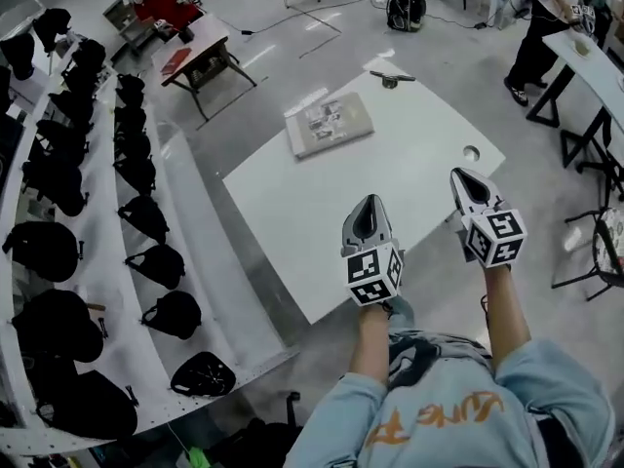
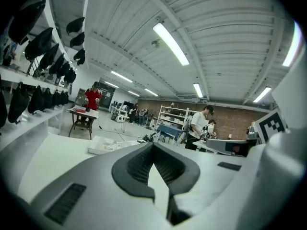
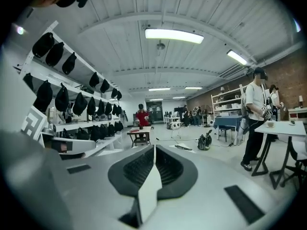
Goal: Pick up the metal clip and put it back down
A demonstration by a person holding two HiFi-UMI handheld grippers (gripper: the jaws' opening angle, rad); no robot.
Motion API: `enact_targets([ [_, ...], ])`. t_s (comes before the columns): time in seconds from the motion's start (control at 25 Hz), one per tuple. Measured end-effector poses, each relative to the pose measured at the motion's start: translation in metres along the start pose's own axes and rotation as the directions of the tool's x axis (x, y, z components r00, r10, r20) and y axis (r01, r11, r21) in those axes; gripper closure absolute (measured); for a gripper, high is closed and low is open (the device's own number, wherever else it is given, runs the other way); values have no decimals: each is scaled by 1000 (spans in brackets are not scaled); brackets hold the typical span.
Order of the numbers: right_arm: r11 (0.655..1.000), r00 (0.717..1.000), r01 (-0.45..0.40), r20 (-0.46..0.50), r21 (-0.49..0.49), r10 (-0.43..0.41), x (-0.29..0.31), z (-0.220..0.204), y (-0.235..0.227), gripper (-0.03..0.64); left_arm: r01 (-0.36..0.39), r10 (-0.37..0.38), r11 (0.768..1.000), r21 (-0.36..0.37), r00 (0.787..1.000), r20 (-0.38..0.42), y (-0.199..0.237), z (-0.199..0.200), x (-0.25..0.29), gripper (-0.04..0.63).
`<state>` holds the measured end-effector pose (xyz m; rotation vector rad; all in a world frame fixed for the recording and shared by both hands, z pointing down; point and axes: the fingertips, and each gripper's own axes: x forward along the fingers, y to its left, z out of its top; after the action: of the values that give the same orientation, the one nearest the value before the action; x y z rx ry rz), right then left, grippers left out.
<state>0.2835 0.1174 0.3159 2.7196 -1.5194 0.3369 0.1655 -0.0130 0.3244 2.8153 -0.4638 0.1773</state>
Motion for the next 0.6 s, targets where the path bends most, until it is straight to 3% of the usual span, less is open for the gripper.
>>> enact_targets([
  [0.32, 998, 995, -16, -100, -68, 9, 108, -6, 1, 583, 2, -6, 996, -84, 999, -50, 54, -8, 88, 586],
  [0.6, 998, 985, 22, -169, -54, -31, 141, -38, -21, 583, 25, -40, 991, -128, 992, -118, 66, -36, 134, 586],
])
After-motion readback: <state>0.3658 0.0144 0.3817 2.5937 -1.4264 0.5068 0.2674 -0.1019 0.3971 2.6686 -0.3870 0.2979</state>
